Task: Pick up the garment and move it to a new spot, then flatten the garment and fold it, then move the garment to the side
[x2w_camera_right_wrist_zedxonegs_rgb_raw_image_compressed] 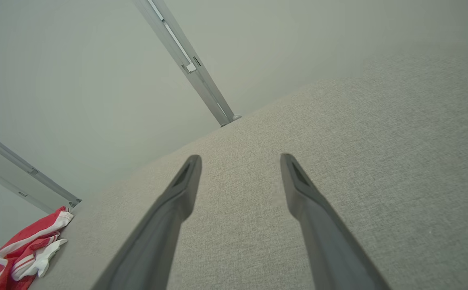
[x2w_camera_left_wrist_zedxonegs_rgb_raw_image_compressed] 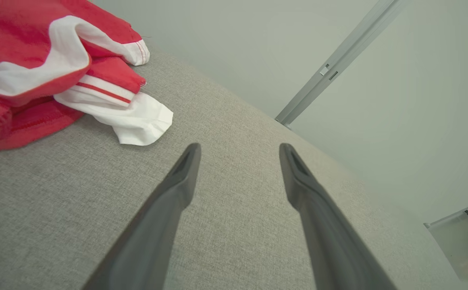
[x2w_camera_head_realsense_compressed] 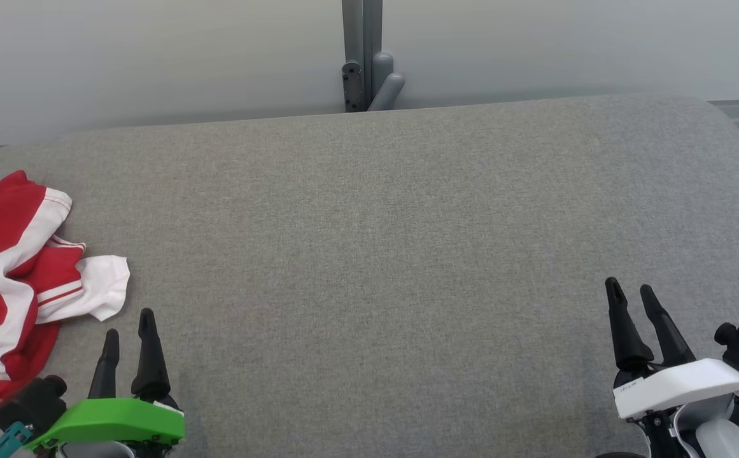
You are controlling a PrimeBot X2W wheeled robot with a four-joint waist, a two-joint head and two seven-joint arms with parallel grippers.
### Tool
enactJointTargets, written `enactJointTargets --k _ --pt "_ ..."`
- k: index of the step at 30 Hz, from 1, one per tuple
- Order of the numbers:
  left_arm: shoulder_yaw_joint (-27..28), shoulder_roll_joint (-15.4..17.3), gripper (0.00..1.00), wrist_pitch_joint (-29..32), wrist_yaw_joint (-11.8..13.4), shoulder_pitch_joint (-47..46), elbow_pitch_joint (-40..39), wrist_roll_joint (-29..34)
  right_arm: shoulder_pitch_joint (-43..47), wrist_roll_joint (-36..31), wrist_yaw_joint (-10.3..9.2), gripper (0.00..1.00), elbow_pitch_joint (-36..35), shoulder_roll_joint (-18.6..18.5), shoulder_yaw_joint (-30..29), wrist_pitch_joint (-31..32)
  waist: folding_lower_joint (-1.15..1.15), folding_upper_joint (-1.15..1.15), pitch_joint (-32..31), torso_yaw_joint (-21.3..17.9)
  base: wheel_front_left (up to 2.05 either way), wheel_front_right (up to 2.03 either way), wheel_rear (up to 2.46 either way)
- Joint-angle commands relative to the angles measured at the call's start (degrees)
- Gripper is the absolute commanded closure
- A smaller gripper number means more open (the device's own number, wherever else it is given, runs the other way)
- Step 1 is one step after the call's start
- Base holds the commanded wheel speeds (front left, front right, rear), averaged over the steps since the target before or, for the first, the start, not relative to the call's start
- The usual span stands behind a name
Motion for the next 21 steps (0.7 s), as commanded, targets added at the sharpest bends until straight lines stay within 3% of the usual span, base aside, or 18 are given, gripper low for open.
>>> enactJointTargets --k 1,21 --pt "0.3 0.4 0.0 -0.6 -0.2 0.4 -0.6 2.5 0.3 -2.8 0.03 0.0 -0.2 0.1 -1.0 -0.4 0.0 0.01 0.0 0.1 0.0 0.0 0.0" --pt "0.7 0.5 0.0 -3.5 -1.3 2.2 -0.4 15.7 2.1 -18.4 0.03 0.0 1.2 2.5 -4.4 -0.5 0.0 0.01 -0.5 -0.1 0.0 0.0 0.0"
